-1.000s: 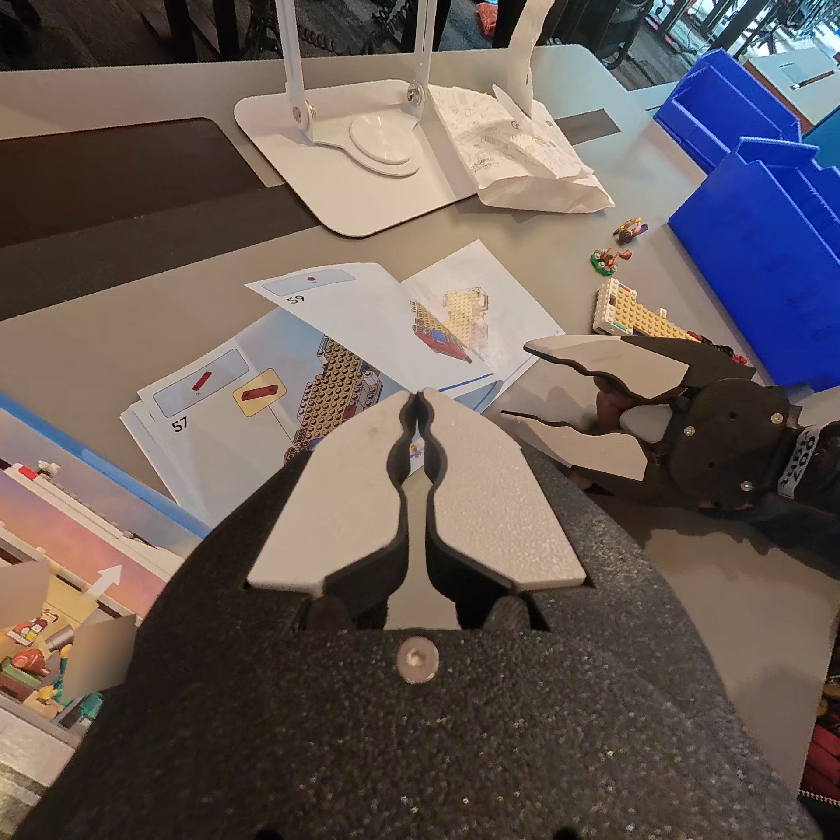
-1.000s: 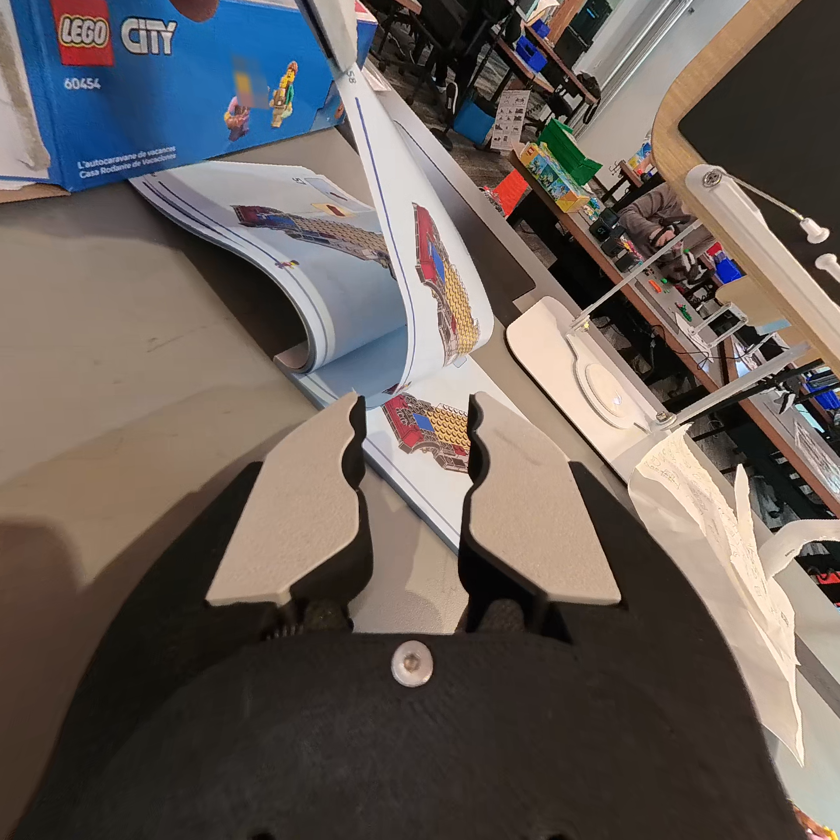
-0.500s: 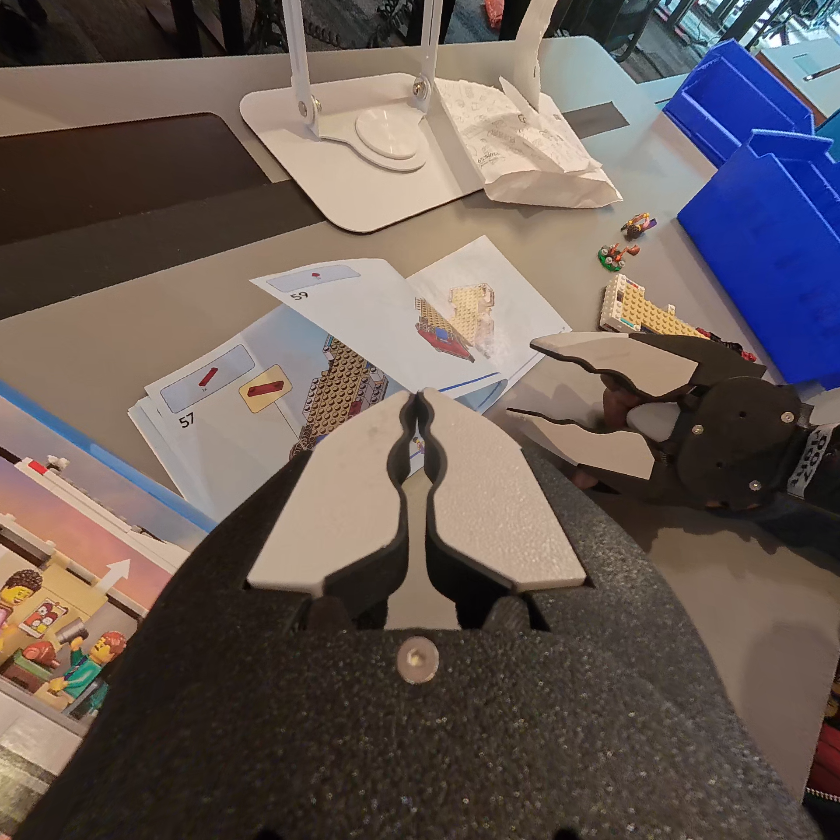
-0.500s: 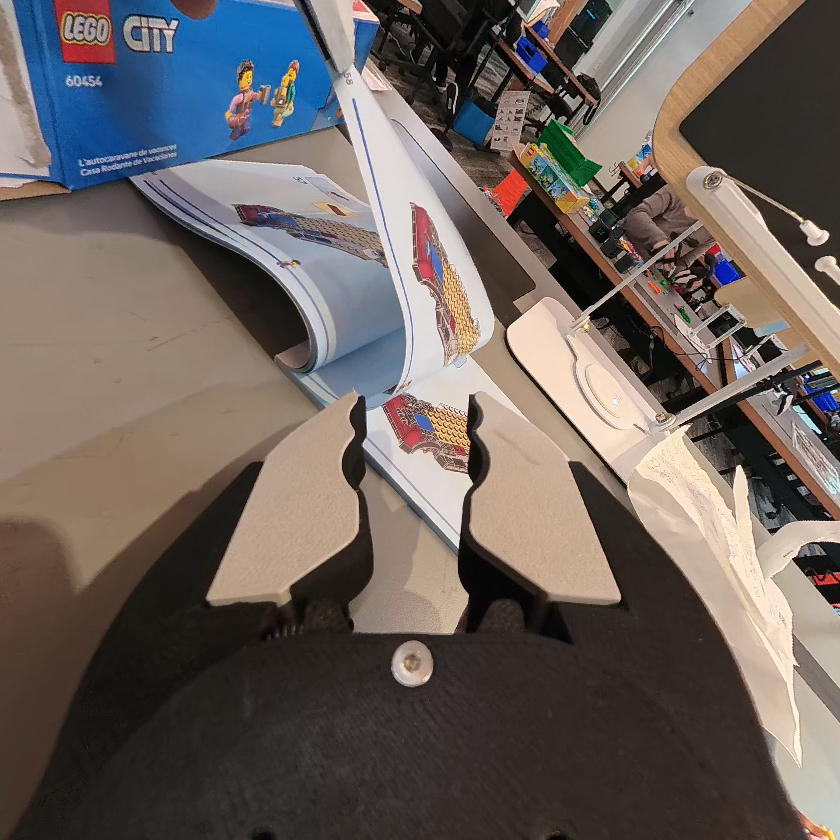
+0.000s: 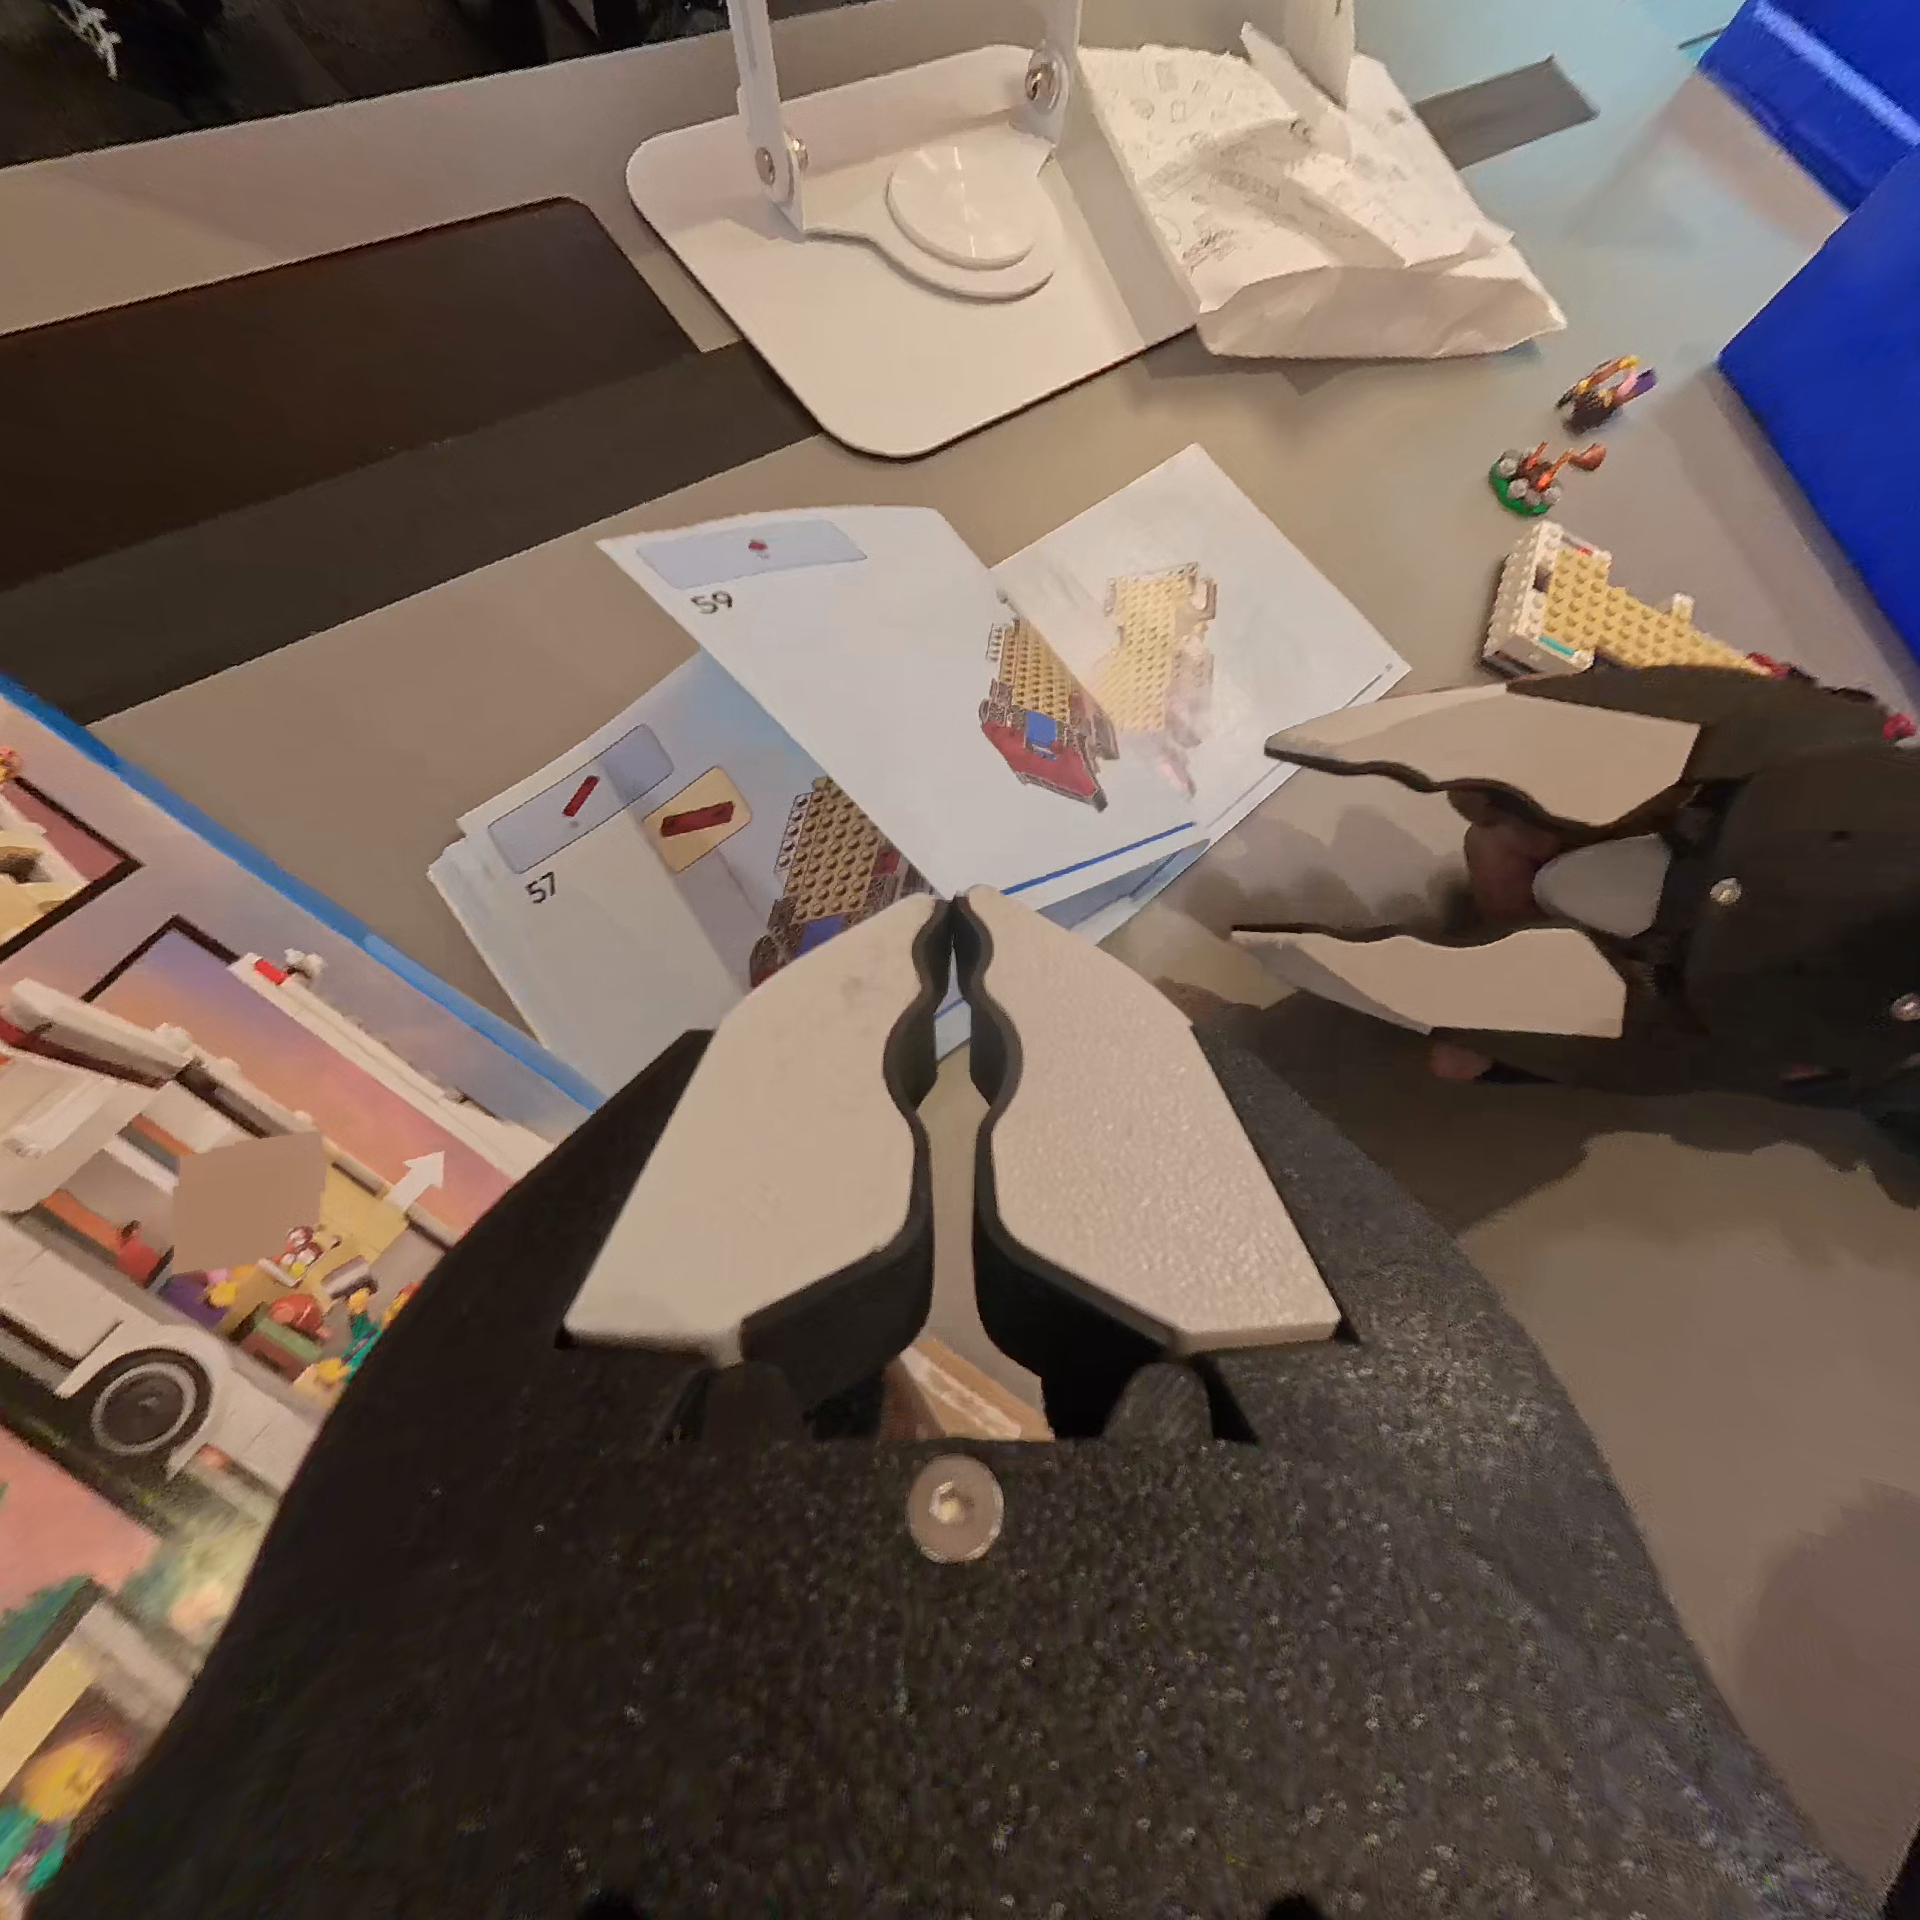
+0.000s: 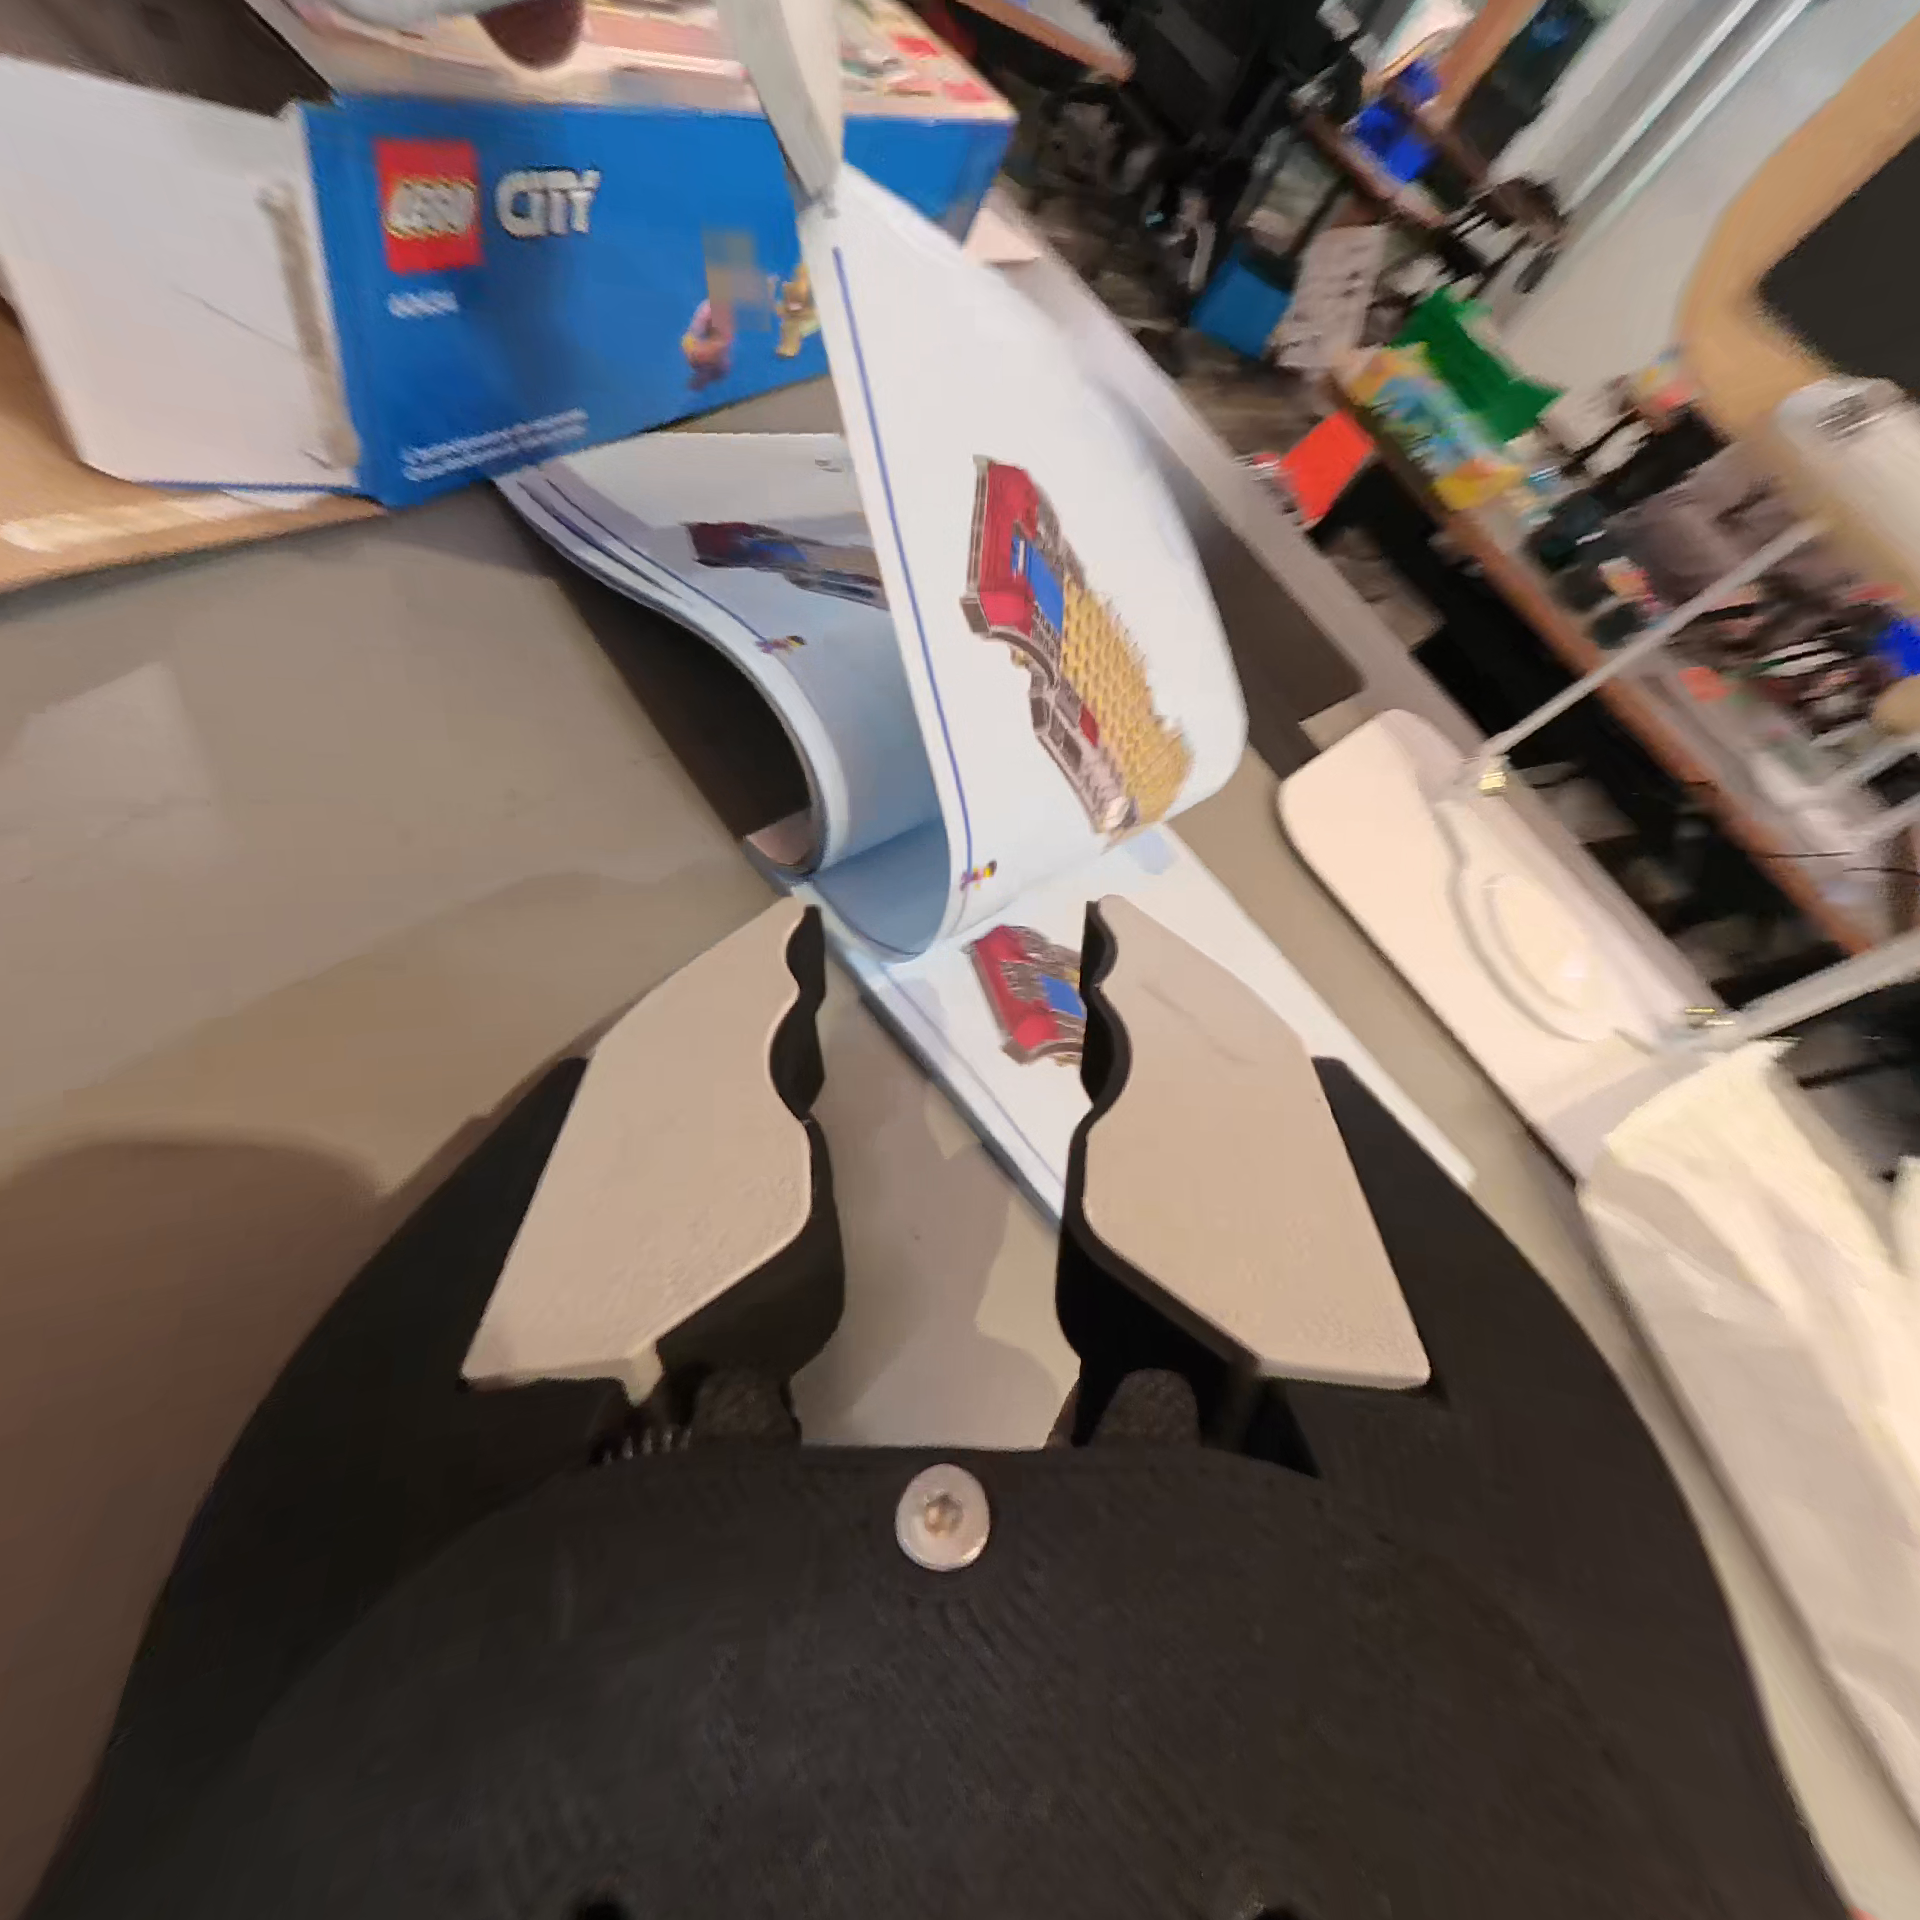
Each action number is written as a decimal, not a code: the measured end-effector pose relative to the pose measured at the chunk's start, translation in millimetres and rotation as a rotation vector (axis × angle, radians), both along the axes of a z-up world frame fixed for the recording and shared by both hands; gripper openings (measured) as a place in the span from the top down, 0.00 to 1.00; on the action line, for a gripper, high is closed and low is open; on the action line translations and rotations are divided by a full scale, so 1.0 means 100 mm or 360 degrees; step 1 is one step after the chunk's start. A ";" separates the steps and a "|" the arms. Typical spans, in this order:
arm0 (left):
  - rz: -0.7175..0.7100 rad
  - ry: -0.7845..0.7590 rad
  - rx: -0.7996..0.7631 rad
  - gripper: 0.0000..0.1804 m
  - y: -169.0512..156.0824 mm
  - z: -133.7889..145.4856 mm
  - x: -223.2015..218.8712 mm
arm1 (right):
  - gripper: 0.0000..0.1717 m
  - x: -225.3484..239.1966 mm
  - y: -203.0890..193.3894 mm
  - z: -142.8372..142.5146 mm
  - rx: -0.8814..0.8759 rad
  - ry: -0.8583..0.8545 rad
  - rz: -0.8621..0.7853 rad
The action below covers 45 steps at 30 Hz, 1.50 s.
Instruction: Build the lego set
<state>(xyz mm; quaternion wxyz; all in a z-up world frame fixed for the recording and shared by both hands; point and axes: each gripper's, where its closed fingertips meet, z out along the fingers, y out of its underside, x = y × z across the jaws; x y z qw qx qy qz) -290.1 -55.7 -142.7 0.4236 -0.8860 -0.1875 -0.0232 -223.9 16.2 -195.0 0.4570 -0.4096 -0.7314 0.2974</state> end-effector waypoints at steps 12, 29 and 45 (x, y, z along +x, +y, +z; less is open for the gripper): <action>0.0015 0.0157 -0.0320 0.95 -0.28 -0.14 -0.05 | 0.73 -0.12 0.19 0.02 -0.0321 -0.0160 0.0018; 0.0199 0.0170 -0.0091 0.76 -0.72 -0.21 0.20 | 0.76 -0.38 0.07 -0.02 -0.0430 -0.0301 0.0046; 0.0246 0.0242 -0.0318 0.78 -0.87 -0.41 0.22 | 0.78 -0.46 0.28 -0.24 -0.0164 -0.0405 -0.0150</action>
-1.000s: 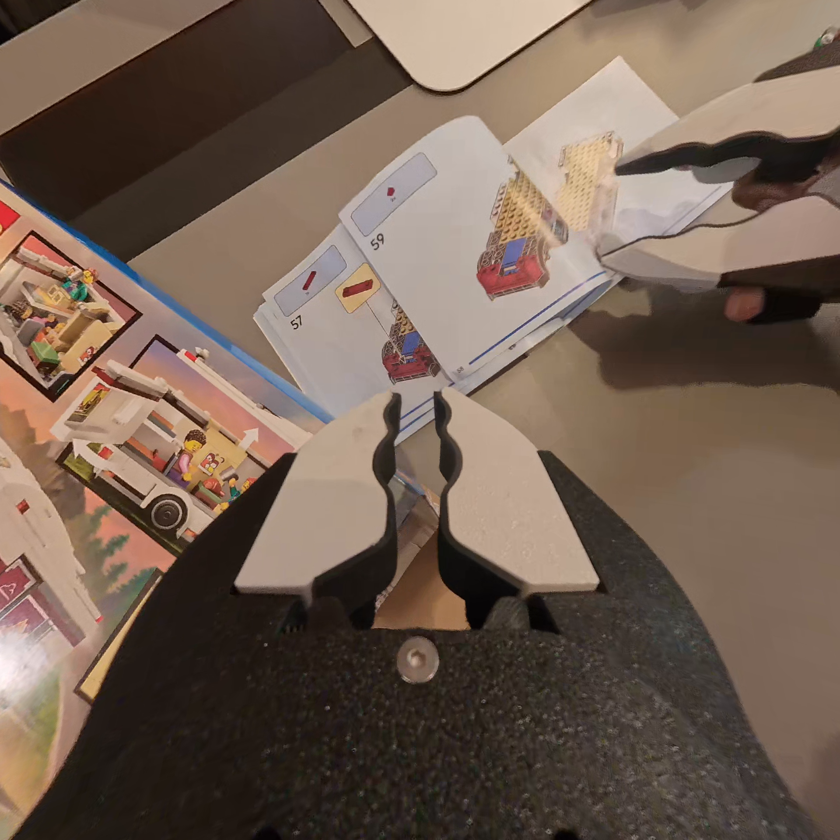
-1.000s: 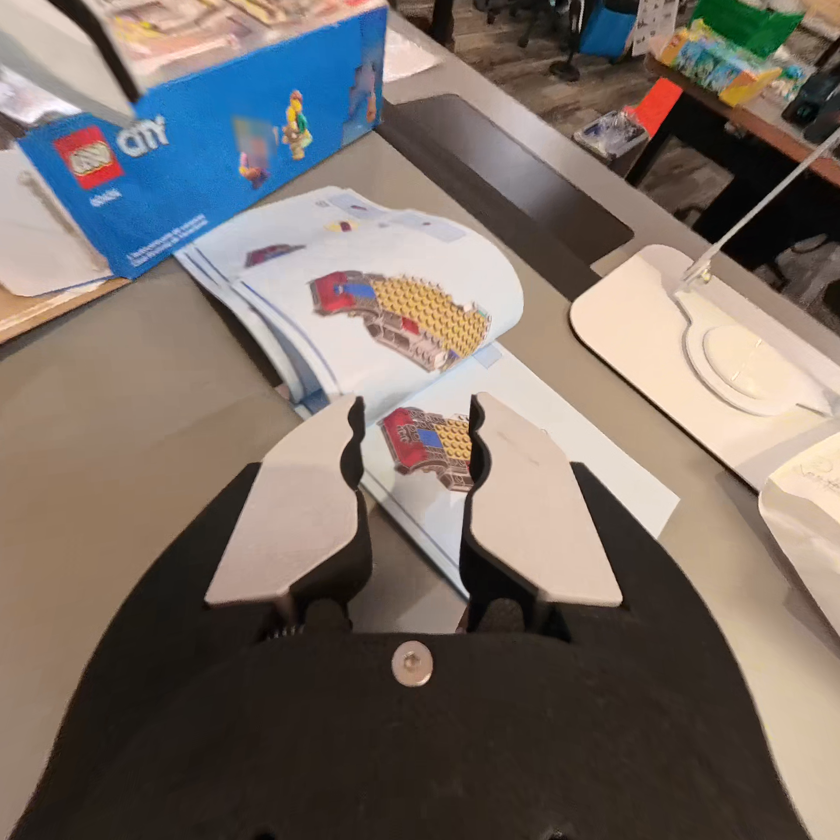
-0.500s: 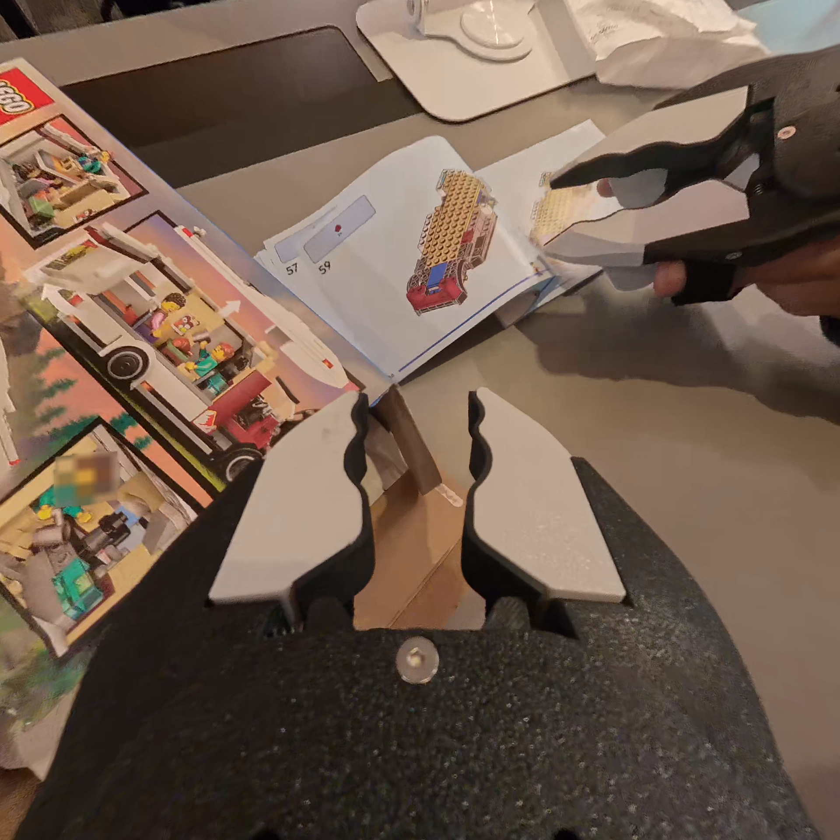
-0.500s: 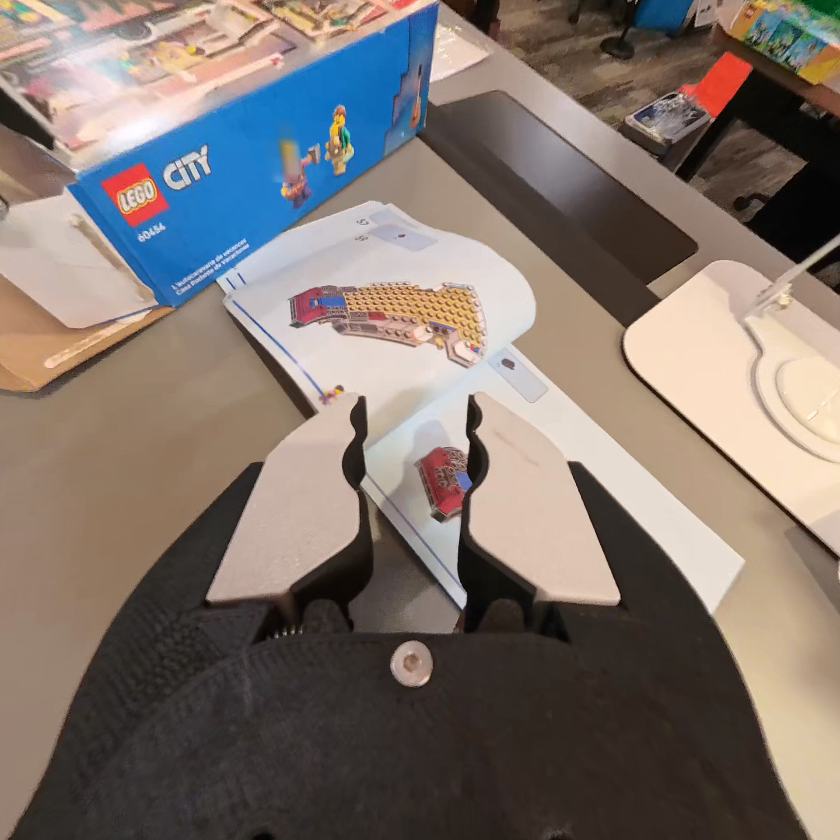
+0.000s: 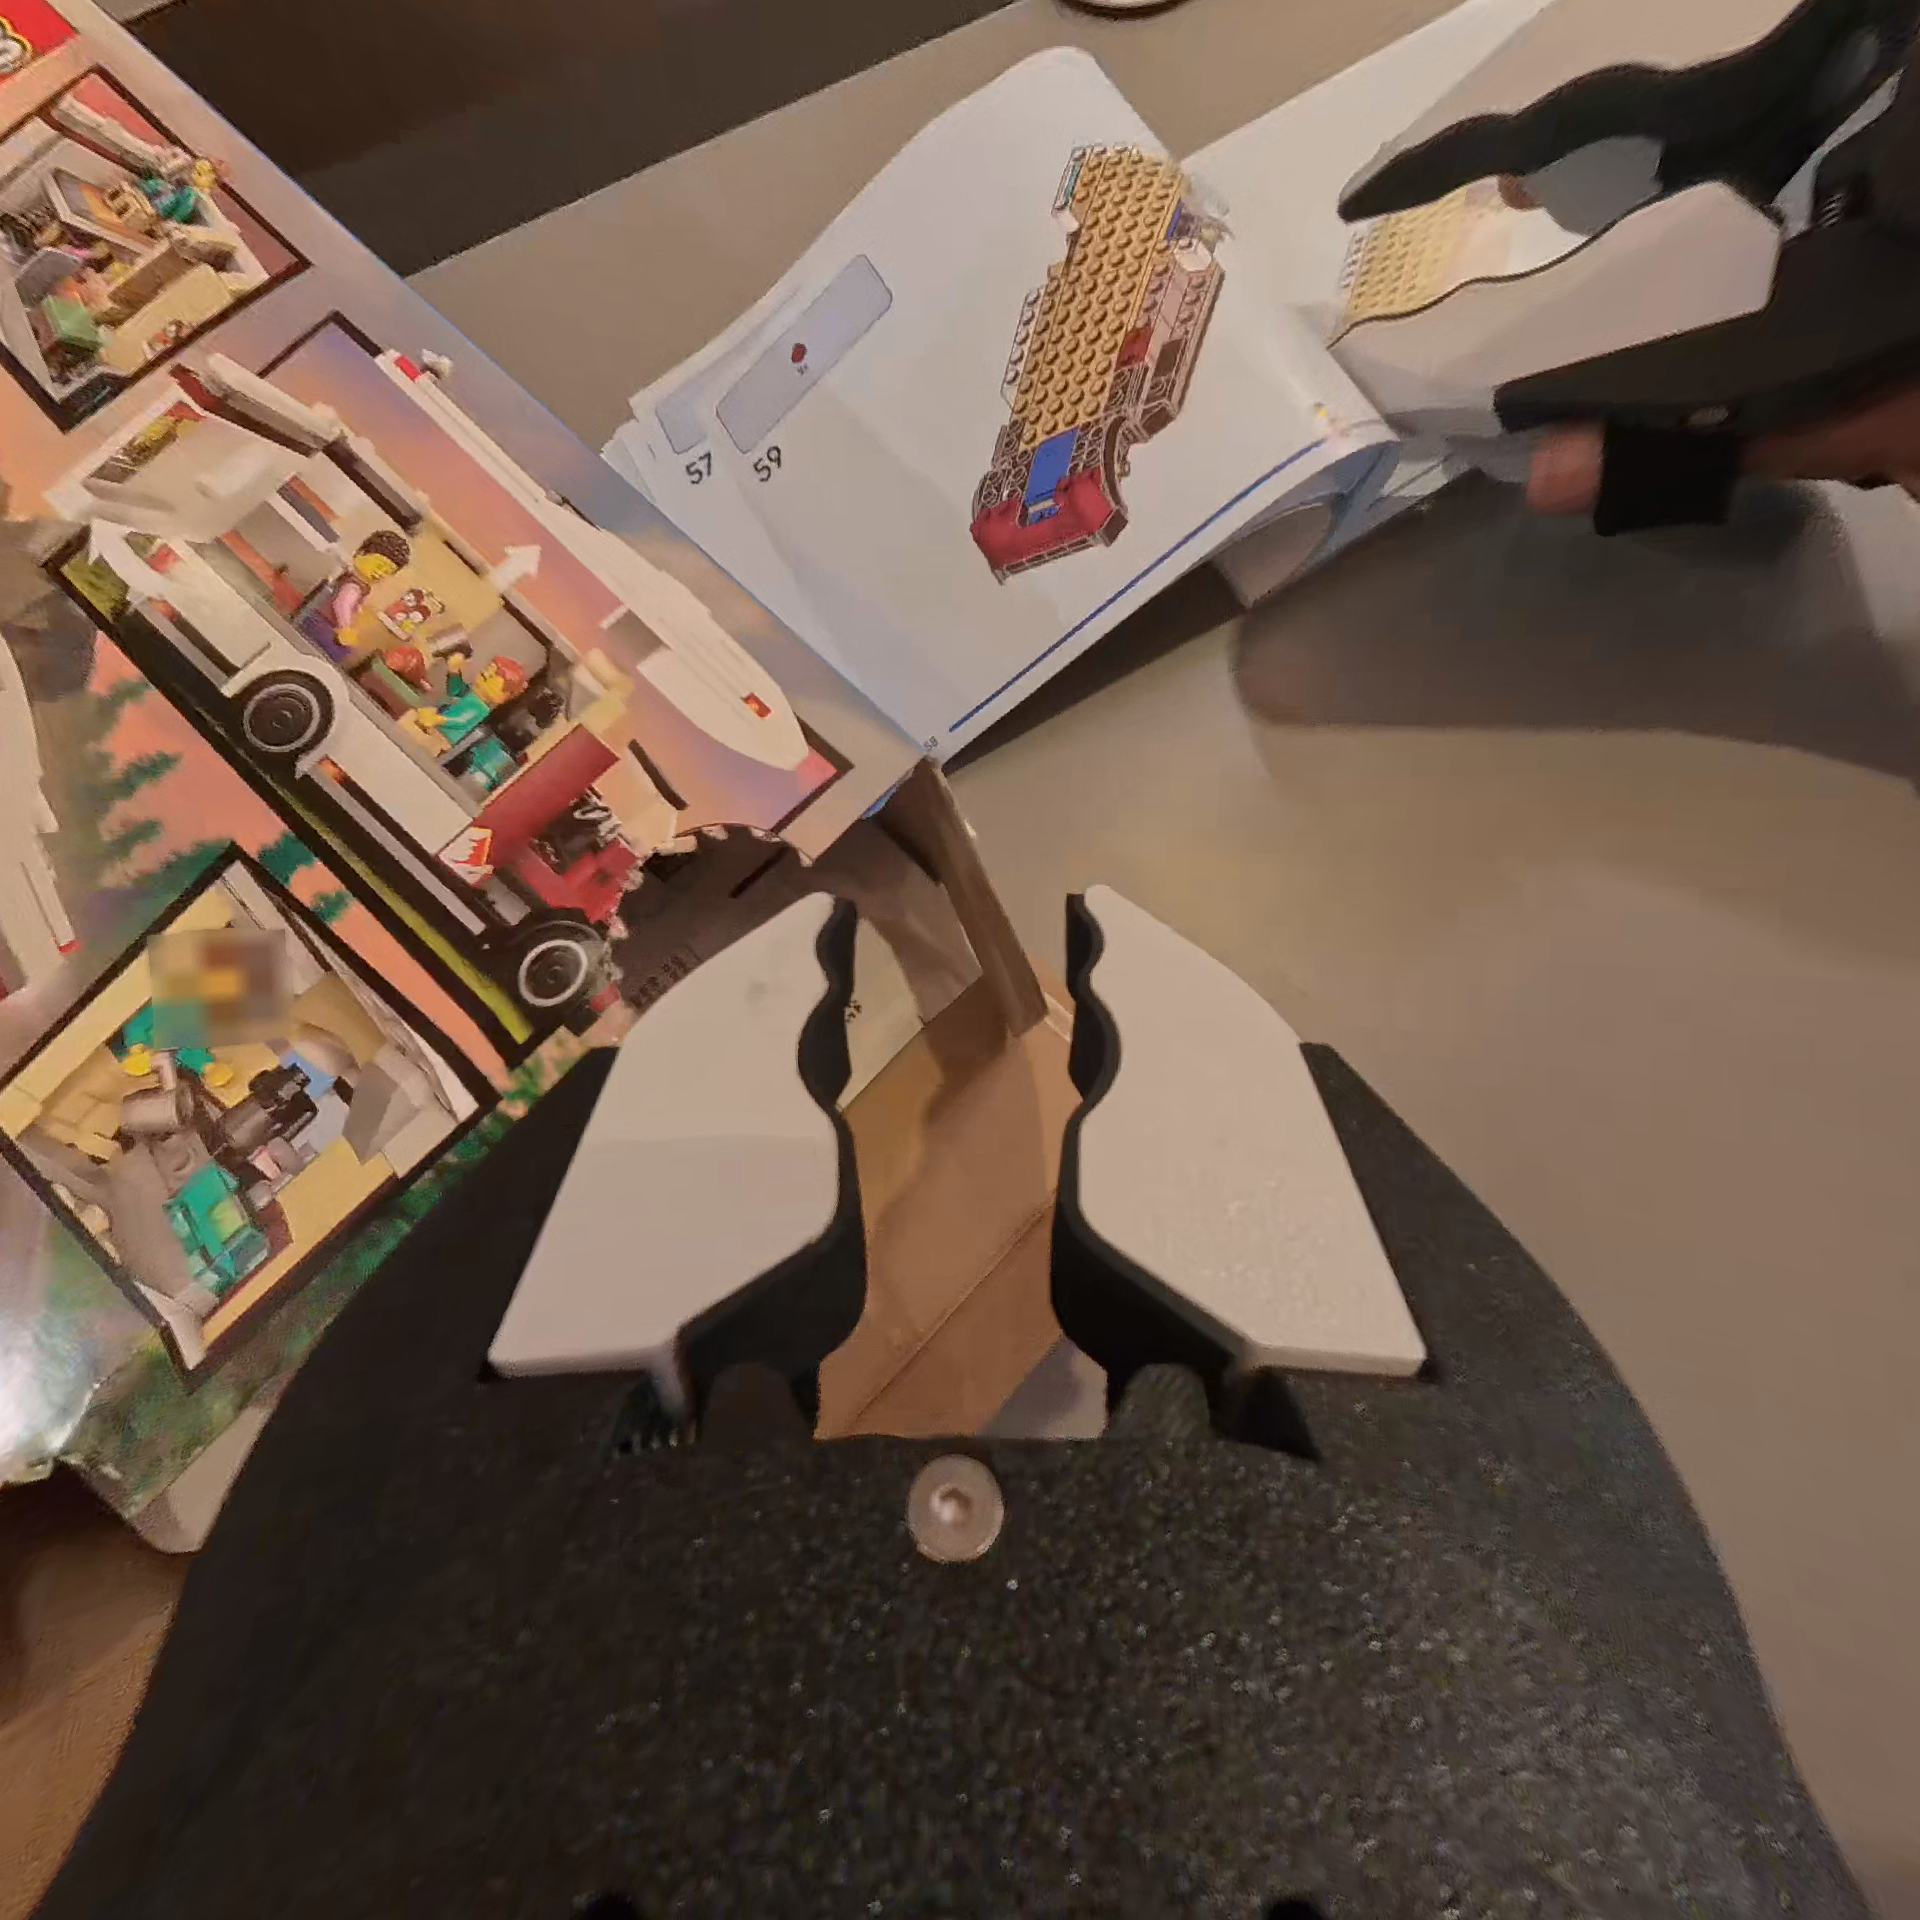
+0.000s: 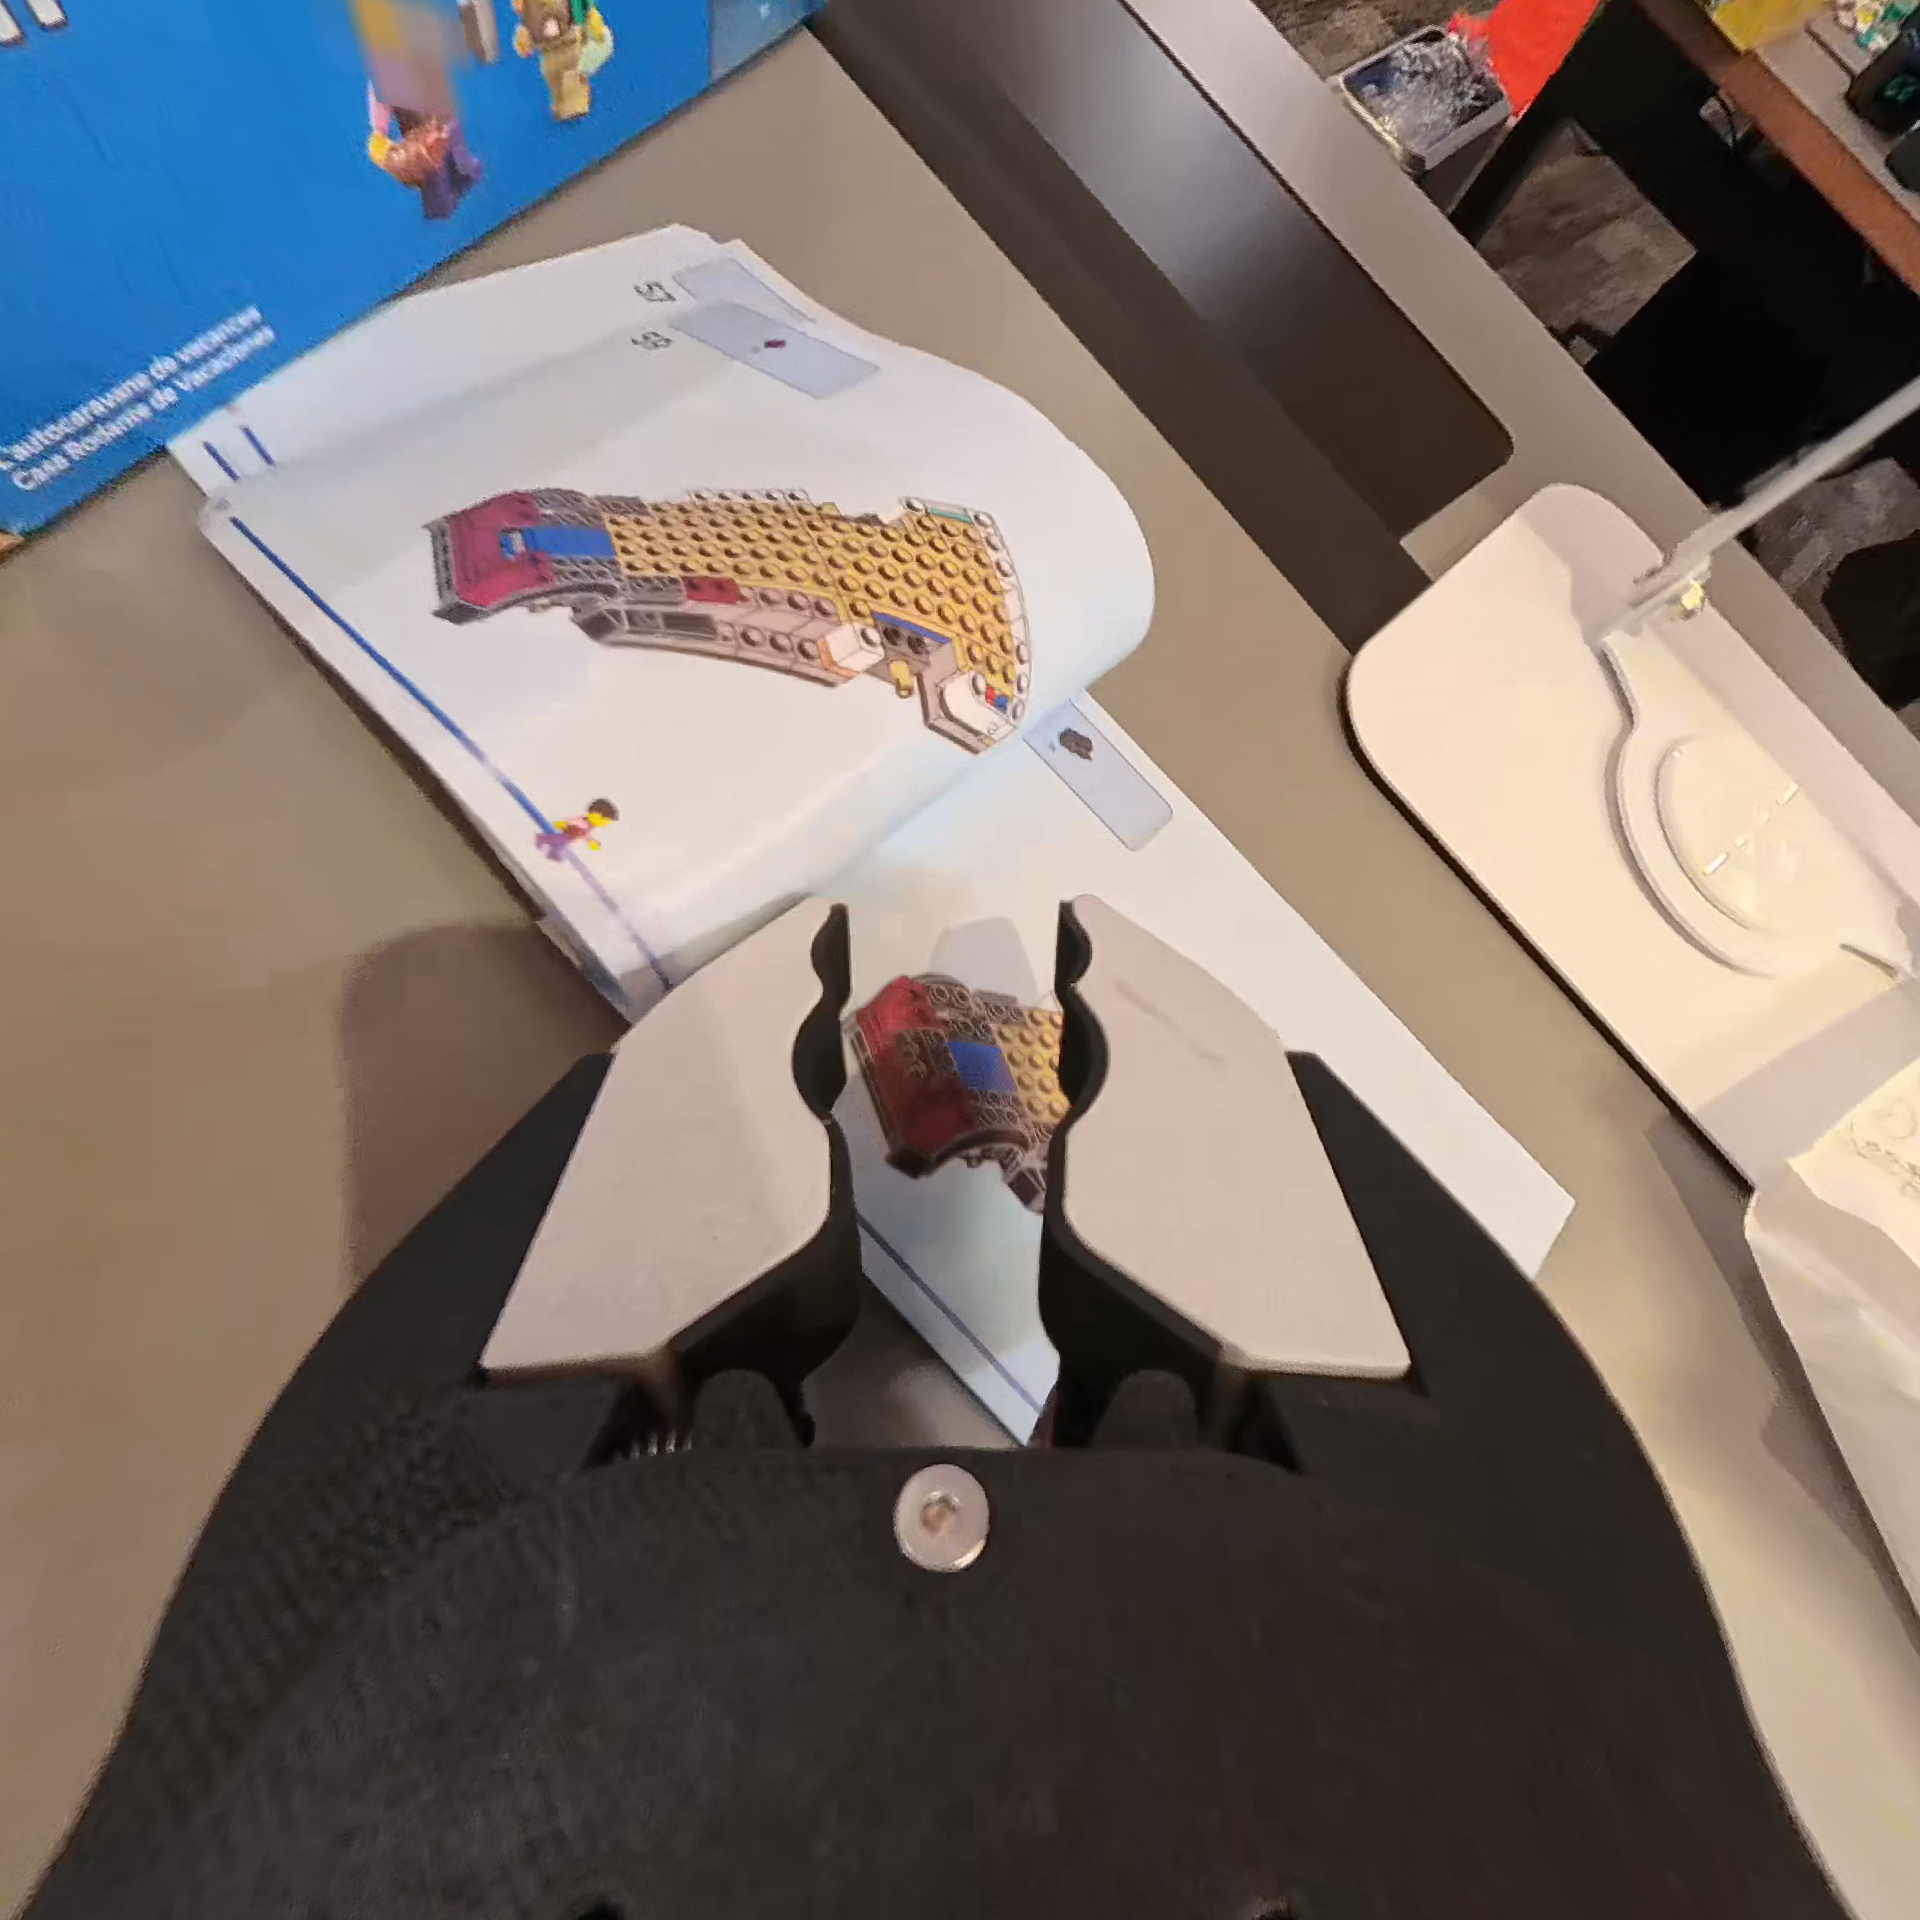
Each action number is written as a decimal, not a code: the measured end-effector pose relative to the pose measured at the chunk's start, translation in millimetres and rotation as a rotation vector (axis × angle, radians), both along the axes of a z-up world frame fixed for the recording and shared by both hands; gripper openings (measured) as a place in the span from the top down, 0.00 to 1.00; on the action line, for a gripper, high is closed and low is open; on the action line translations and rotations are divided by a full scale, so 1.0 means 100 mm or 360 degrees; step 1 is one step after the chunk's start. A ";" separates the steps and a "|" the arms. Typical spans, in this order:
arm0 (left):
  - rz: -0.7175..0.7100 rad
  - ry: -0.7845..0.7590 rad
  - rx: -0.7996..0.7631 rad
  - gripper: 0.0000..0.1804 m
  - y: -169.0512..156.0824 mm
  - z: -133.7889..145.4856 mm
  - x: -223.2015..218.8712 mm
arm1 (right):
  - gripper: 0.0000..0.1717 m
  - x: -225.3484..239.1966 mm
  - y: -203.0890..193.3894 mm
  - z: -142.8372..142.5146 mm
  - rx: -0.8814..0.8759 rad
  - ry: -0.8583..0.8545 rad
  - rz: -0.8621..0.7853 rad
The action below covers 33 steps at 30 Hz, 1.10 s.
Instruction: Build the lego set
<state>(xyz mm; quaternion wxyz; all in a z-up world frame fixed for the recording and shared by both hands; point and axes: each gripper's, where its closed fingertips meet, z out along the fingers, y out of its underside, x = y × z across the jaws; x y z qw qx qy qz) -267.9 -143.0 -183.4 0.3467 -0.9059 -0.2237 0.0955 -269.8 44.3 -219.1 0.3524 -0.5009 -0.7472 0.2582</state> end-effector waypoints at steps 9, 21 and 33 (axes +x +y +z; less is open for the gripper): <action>0.0042 0.0122 0.0101 0.99 0.05 0.15 -0.08 | 0.78 -0.04 -0.09 0.09 -0.0012 0.0068 0.0032; -0.0016 0.0081 0.0083 0.99 0.16 0.01 -0.07 | 0.78 -0.12 -0.24 0.15 0.0016 0.0118 0.0086; -0.0080 0.0220 0.0437 0.94 0.11 0.56 0.02 | 0.77 0.22 -0.16 0.18 0.0022 0.0093 0.0062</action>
